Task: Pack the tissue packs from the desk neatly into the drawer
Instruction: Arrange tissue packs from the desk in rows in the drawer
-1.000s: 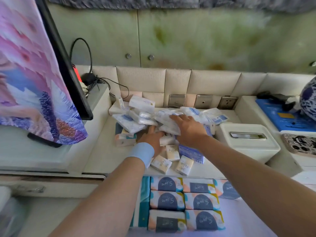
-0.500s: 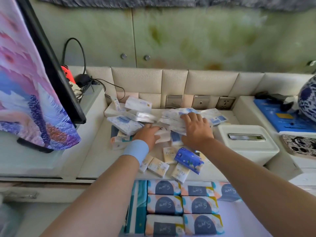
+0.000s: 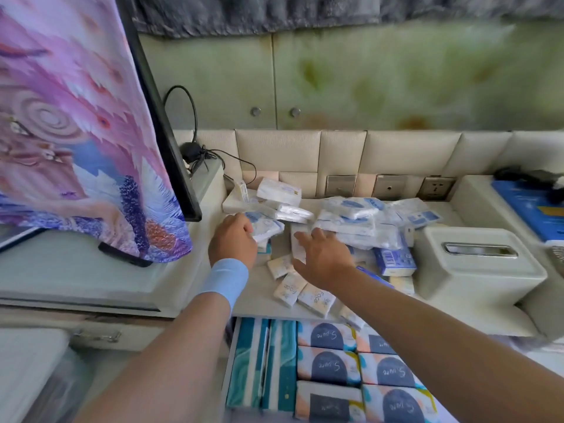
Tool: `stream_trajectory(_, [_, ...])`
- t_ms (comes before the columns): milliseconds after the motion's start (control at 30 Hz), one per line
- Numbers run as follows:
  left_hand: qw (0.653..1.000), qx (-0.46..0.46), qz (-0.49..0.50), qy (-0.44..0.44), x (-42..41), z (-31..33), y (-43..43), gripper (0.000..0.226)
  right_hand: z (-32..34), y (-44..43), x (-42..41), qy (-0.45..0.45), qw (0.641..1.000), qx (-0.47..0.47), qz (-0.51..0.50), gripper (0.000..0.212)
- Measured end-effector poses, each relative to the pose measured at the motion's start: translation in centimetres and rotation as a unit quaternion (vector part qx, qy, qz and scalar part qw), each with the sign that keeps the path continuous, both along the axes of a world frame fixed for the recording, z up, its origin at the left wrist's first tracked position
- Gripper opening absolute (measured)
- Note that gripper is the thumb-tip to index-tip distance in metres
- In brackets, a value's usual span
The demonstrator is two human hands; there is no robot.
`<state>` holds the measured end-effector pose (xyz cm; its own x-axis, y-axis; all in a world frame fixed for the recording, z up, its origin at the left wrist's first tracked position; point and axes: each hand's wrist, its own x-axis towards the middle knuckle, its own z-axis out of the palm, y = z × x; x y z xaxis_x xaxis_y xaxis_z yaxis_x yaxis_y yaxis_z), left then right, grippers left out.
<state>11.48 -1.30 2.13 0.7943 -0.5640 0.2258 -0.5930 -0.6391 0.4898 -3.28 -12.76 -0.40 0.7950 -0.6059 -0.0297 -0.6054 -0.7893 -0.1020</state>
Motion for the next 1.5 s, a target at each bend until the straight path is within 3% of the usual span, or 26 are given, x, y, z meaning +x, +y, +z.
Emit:
stream_trajectory(67, [0.996, 0.059, 0.049, 0.038, 1.5, -1.1, 0.7, 0.023, -0.3, 0.5, 1.4, -0.001, 0.997, 0.051, -0.049, 0.052])
stream_trajectory(167, [0.977, 0.142, 0.054, 0.152, 2.4, -3.0, 1.1, 0.061, -0.7, 1.4, 3.4, -0.053, 0.982, 0.099, -0.152, 0.048])
stream_trajectory(333, [0.973, 0.080, 0.012, 0.217, 1.8, -4.1, -0.8, 0.098, -1.1, 2.0, 4.9, -0.132, 0.943, 0.146, -0.267, 0.030])
stream_trajectory(467, [0.963, 0.062, 0.049, 0.256, 1.0, -4.5, -2.4, 0.120, -0.6, 1.8, 4.9, -0.177, 0.918, 0.181, -0.305, 0.032])
stream_trajectory(633, [0.966, 0.090, 0.083, 0.228, 1.5, -4.1, -2.8, 0.090, 0.8, 2.3, 3.2, -0.238, 0.903, 0.245, -0.261, 0.042])
stream_trajectory(767, [0.977, 0.080, 0.077, 0.182, 1.6, -3.1, -1.2, 0.085, 3.1, 2.0, 0.5, -0.298, 0.870, 0.317, -0.234, 0.035])
stream_trajectory(833, [0.979, 0.044, 0.081, 0.182, 1.4, -2.2, -0.1, 0.082, 4.0, 1.7, -0.7, -0.329, 0.807, 0.409, -0.272, 0.030])
stream_trajectory(900, [0.980, 0.011, 0.085, 0.180, 0.9, -1.1, 1.3, 0.076, 5.3, 1.6, -2.5, -0.339, 0.700, 0.537, -0.327, 0.027])
stream_trajectory(967, [0.980, -0.016, 0.089, 0.180, 0.4, -0.1, 2.6, 0.075, 5.6, 1.3, -4.3, -0.322, 0.650, 0.608, -0.323, 0.031])
stream_trajectory(1167, [0.983, -0.041, 0.055, 0.173, -2.6, 3.6, 5.6, 0.053, 6.7, 1.4, -9.2, -0.308, 0.598, 0.690, -0.267, 0.050])
stream_trajectory(1333, [0.976, -0.044, -0.039, 0.210, -4.8, 5.3, 7.3, 0.040, 7.7, 2.5, -12.9, -0.268, 0.608, 0.725, -0.183, 0.072])
stream_trajectory(1433, [0.936, -0.095, -0.073, 0.331, -7.0, 6.3, 7.9, 0.031, 7.7, 3.3, -15.9, -0.245, 0.627, 0.723, -0.153, 0.070])
stream_trajectory(1500, [0.865, -0.116, -0.050, 0.486, -8.7, 6.1, 8.3, 0.022, 7.5, 3.6, -17.9, -0.238, 0.632, 0.720, -0.162, 0.062])
